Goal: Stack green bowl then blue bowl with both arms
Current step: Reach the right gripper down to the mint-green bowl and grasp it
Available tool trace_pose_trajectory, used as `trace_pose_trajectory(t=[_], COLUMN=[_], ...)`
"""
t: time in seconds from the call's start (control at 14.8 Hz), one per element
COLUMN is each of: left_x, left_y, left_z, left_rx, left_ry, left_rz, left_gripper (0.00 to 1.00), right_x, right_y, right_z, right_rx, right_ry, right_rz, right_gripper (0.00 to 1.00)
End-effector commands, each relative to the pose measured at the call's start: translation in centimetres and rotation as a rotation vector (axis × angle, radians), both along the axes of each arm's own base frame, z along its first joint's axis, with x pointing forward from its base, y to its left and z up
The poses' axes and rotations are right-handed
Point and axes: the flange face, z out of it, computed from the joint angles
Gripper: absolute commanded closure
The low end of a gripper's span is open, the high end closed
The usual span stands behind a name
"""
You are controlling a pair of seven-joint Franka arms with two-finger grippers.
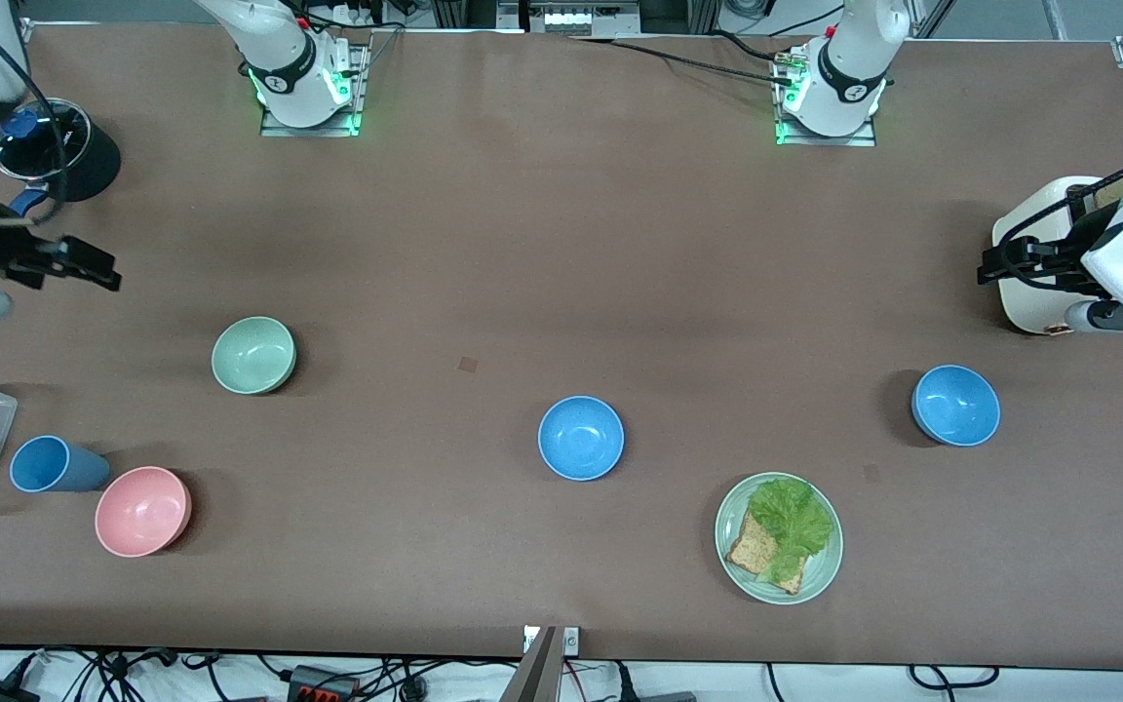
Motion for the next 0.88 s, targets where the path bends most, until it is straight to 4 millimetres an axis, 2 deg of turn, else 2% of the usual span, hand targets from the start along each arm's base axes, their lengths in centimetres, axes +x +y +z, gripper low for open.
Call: trace_pose_trajectory(t=[0.0,0.2,0.41,0.54,0.61,0.74,0.81], left_x=[0.1,0.1,0.0,0.4,0.7,2.7,3.3], left_y=[0.2,0.1,0.1,0.2,0.3,1.0,1.4], left_z=[-0.1,-0.3,-0.4,-1.6,-2.1,-5.6,-7.3], left_rx=[-0.027,-0.026,-0.022,-0.017,-0.015,0.011,0.033], left_ry=[0.01,0.015,0.021,0.046,0.042,0.012,-0.016], left_rz=[0.013,0.009,0.007,0.006,0.008,0.008,0.005], left_gripper=[0.0,0.0,0.0,0.0,0.0,0.0,0.0], right_x=[1.9,3.6,3.7,3.7,3.7,3.1,2.7], right_y=[-0.1,-0.2,-0.4,-0.4,-0.3,-0.6,-0.9], right_z=[-7.4,-15.7,-23.0,-26.2,-27.1,-28.3,-28.6], right_rx=[-0.018,-0.02,-0.016,-0.014,-0.013,-0.009,-0.006], right_ry=[0.08,0.137,0.213,0.233,0.24,0.265,0.274], right_rz=[-0.005,-0.008,-0.013,-0.016,-0.016,-0.019,-0.015], right_gripper=[0.0,0.0,0.0,0.0,0.0,0.0,0.07])
